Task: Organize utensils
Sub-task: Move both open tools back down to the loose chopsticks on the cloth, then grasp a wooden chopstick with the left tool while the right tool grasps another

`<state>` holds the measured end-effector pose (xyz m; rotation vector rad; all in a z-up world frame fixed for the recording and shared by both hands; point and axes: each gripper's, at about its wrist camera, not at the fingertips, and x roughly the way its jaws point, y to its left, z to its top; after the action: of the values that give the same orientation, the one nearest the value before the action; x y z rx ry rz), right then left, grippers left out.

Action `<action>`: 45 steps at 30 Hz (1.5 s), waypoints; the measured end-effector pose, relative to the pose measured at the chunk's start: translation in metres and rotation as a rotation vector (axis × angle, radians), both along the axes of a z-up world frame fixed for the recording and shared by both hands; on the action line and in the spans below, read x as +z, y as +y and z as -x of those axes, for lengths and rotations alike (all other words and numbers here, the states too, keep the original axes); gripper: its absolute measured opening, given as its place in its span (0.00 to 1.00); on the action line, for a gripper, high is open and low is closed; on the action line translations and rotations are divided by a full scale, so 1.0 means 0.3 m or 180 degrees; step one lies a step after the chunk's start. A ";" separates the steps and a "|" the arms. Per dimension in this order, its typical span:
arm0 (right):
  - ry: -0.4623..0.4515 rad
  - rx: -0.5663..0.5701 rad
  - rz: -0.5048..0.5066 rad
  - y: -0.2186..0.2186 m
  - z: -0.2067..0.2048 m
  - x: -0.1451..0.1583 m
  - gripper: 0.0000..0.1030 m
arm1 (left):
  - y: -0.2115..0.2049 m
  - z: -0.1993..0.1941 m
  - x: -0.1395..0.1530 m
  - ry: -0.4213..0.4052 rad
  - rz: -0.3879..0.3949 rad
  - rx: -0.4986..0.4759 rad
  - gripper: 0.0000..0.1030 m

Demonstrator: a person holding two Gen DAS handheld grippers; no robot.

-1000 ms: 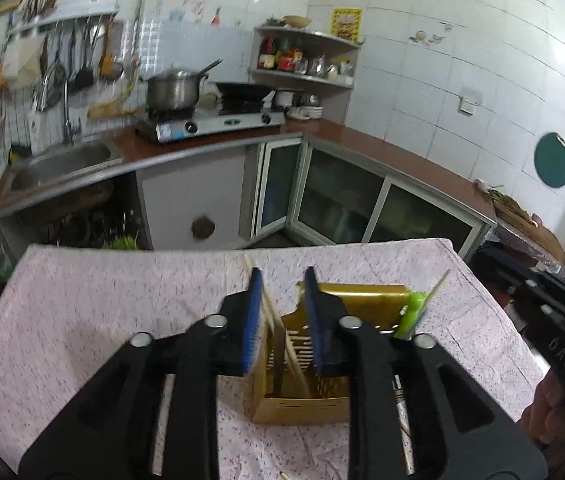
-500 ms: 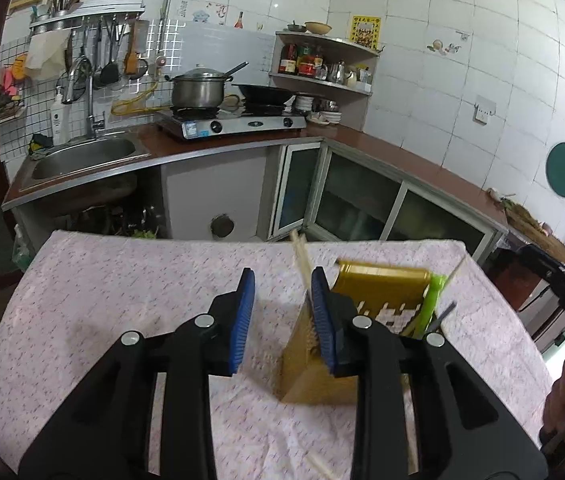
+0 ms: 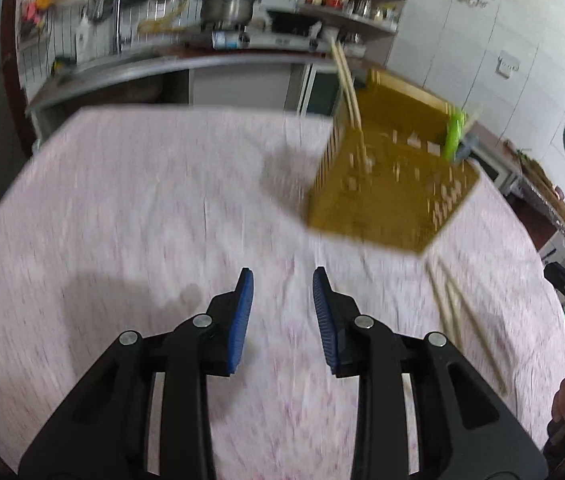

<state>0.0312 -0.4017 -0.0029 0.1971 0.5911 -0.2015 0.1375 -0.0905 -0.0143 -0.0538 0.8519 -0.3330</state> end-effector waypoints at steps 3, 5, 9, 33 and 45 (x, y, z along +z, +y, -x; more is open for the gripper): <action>0.0101 -0.0059 0.0014 0.009 0.084 -0.063 0.28 | 0.015 0.056 -0.068 0.0165 0.0025 0.0021 0.29; 0.0165 -0.0068 0.0065 0.024 0.126 -0.092 0.28 | 0.018 0.095 -0.101 0.0229 0.0005 0.0001 0.29; 0.0227 -0.0003 0.0054 0.056 0.161 -0.122 0.28 | 0.012 0.160 -0.144 0.0297 -0.0025 -0.0067 0.29; 0.0278 0.0342 -0.0007 0.181 0.072 -0.112 0.28 | -0.040 0.120 -0.104 0.0271 -0.0032 -0.0171 0.29; 0.0525 0.0412 -0.0102 0.193 -0.105 -0.180 0.26 | -0.143 0.019 -0.129 0.0400 -0.0027 -0.0267 0.29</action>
<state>0.0626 -0.3437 -0.0570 0.1736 0.7690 -0.0834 0.1318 -0.1335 -0.0531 -0.0314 0.9818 -0.4081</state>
